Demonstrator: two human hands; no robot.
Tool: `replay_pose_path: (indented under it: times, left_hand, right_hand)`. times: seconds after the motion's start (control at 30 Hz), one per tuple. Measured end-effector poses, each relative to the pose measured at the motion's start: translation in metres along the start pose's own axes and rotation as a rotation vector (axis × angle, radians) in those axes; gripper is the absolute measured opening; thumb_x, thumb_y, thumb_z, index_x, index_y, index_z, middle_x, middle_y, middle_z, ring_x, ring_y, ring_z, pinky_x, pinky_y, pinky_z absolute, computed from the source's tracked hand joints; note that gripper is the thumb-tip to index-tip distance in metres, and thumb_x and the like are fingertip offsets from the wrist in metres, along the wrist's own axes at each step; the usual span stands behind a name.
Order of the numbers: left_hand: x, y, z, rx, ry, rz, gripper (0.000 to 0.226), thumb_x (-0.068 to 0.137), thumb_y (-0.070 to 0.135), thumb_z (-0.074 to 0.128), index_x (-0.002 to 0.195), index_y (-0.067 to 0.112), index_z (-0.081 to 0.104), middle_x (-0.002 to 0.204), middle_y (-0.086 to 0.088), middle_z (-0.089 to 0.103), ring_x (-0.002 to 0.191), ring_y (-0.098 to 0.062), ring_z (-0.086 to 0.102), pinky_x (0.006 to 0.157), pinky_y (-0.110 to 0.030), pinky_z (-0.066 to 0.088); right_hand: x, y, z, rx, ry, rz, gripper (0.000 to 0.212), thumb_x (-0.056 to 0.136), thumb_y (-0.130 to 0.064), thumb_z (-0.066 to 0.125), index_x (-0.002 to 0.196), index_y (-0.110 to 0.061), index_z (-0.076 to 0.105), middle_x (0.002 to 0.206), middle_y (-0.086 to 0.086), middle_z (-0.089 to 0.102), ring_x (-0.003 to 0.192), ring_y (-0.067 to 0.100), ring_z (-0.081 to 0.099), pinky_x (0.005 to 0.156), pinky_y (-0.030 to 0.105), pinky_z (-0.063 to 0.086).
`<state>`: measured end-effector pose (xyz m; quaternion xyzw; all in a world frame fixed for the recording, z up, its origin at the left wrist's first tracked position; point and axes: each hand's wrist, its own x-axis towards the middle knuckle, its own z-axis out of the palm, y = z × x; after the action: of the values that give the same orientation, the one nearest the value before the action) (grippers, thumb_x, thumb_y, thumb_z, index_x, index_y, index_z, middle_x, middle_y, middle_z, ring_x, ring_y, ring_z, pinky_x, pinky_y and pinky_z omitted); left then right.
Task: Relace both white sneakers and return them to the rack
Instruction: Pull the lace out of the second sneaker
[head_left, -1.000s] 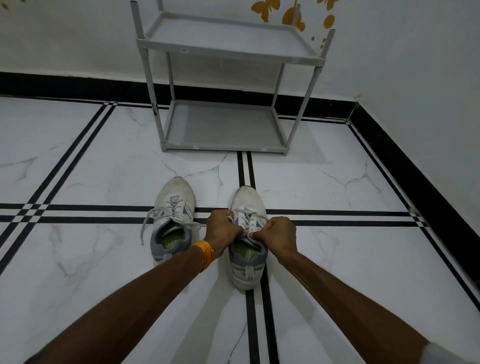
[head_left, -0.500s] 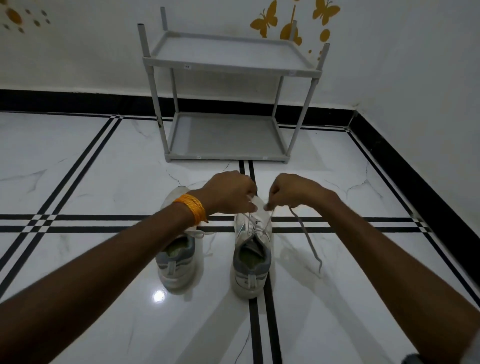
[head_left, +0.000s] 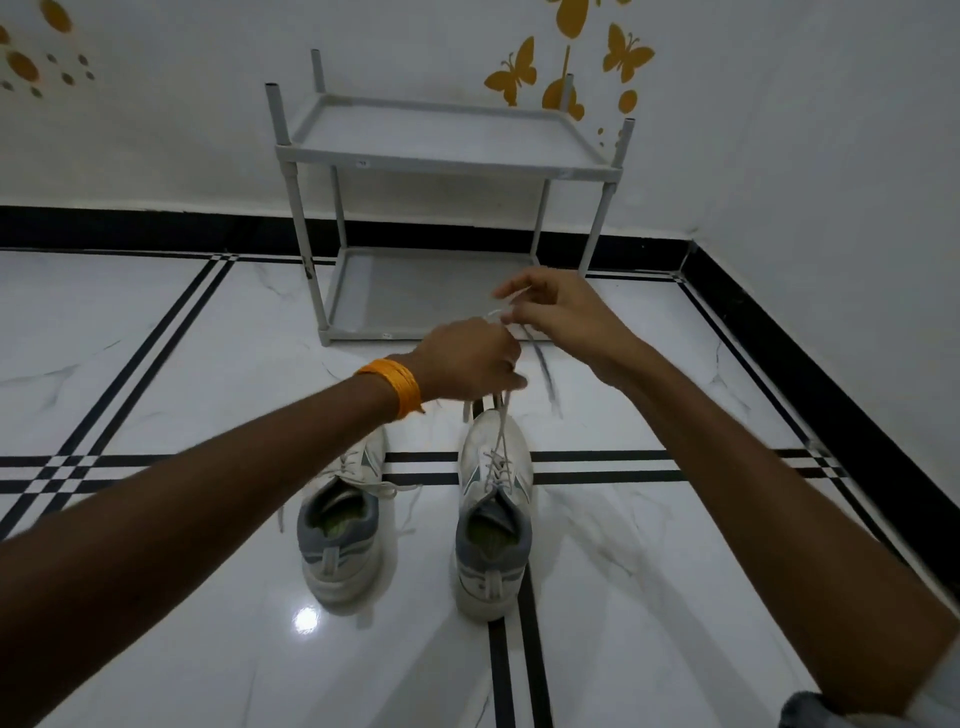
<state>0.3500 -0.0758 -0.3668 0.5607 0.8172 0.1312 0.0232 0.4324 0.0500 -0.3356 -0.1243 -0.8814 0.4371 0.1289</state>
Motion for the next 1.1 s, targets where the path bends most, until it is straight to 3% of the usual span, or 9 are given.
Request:
replay_pose_path:
  times: [0.1, 0.23, 0.3, 0.4, 0.53, 0.67, 0.83, 0.97, 1.1]
  left_hand:
    - [0.0, 0.001, -0.004, -0.595, -0.004, -0.209, 0.029, 0.091, 0.032, 0.06, 0.073, 0.011, 0.062, 0.065, -0.003, 0.053, 0.054, -0.01, 0.046, 0.048, -0.018, 0.035]
    - [-0.006, 0.005, 0.004, -0.781, -0.027, -0.26, 0.026, 0.092, 0.022, 0.056, 0.069, 0.01, 0.057, 0.059, 0.0, 0.046, 0.048, -0.008, 0.04, 0.045, -0.018, 0.033]
    - [-0.006, 0.007, 0.006, -0.824, -0.015, -0.272, 0.028, 0.093, 0.017, 0.053, 0.065, 0.012, 0.055, 0.057, 0.001, 0.046, 0.045, -0.005, 0.04, 0.043, -0.016, 0.032]
    - [-0.007, 0.01, 0.006, -0.894, 0.0, -0.278, 0.03, 0.094, 0.016, 0.049, 0.065, 0.012, 0.054, 0.053, 0.005, 0.046, 0.039, -0.001, 0.04, 0.044, -0.016, 0.032]
    - [-0.011, 0.001, 0.007, -1.057, -0.05, -0.324, 0.018, 0.092, 0.024, 0.055, 0.077, 0.013, 0.054, 0.056, 0.006, 0.039, 0.046, -0.007, 0.033, 0.044, -0.019, 0.026]
    - [-0.016, -0.019, 0.015, -1.378, -0.132, -0.341, 0.024, 0.08, 0.005, 0.068, 0.081, 0.017, 0.048, 0.062, 0.001, 0.044, 0.052, -0.009, 0.037, 0.046, -0.019, 0.028]
    - [-0.011, -0.002, 0.036, -0.846, 0.143, -0.292, 0.06, 0.061, -0.005, 0.075, 0.115, 0.007, 0.052, 0.088, -0.013, 0.063, 0.075, -0.023, 0.059, 0.055, -0.028, 0.049]
    - [-0.013, 0.006, 0.041, -0.256, 0.518, -0.142, 0.034, 0.077, -0.004, 0.062, 0.108, 0.004, 0.05, 0.07, -0.007, 0.058, 0.055, -0.019, 0.05, 0.048, -0.017, 0.03]
    - [-0.02, -0.006, 0.045, -0.141, 0.55, -0.025, 0.025, 0.087, 0.021, 0.067, 0.101, 0.009, 0.05, 0.062, -0.001, 0.055, 0.046, -0.016, 0.047, 0.045, -0.019, 0.032]
  right_hand:
    - [-0.01, 0.023, -0.003, -0.19, 0.022, 0.123, 0.037, 0.08, -0.003, 0.062, 0.114, -0.018, 0.063, 0.108, 0.002, 0.061, 0.097, 0.015, 0.058, 0.081, 0.028, 0.05]
    - [-0.029, 0.03, 0.01, -0.015, -0.261, 0.184, 0.012, 0.08, -0.007, 0.071, 0.092, -0.008, 0.071, 0.076, -0.003, 0.067, 0.064, -0.002, 0.06, 0.061, 0.016, 0.045]
    - [-0.031, 0.029, 0.014, 0.058, -0.185, 0.142, 0.009, 0.084, -0.007, 0.069, 0.091, -0.005, 0.073, 0.073, -0.002, 0.067, 0.056, -0.007, 0.059, 0.051, 0.005, 0.04]
    - [-0.032, 0.031, 0.012, 0.057, -0.143, 0.111, 0.011, 0.086, -0.008, 0.065, 0.089, -0.01, 0.075, 0.068, -0.001, 0.065, 0.051, -0.006, 0.051, 0.049, 0.006, 0.038]
    - [-0.032, 0.03, 0.012, 0.108, 0.039, 0.124, 0.016, 0.087, -0.016, 0.062, 0.082, -0.006, 0.074, 0.062, 0.0, 0.06, 0.054, 0.005, 0.051, 0.052, 0.019, 0.041]
    - [-0.027, 0.013, 0.006, 0.417, 0.153, 0.21, 0.022, 0.092, -0.016, 0.051, 0.075, -0.009, 0.062, 0.062, 0.004, 0.056, 0.054, 0.013, 0.05, 0.053, 0.027, 0.04]
    - [-0.018, -0.012, 0.02, 0.541, -0.064, 0.097, 0.015, 0.095, -0.014, 0.057, 0.095, -0.001, 0.064, 0.072, 0.008, 0.064, 0.06, 0.014, 0.061, 0.056, 0.023, 0.051]
    - [-0.013, 0.0, 0.023, 0.727, 0.144, 0.156, 0.01, 0.092, -0.011, 0.061, 0.095, -0.003, 0.065, 0.076, 0.007, 0.067, 0.063, 0.012, 0.066, 0.058, 0.021, 0.056]
    - [-0.011, 0.034, 0.024, 1.067, 0.316, 0.429, 0.006, 0.092, 0.003, 0.056, 0.092, 0.003, 0.062, 0.079, 0.015, 0.065, 0.069, 0.019, 0.067, 0.061, 0.023, 0.06]
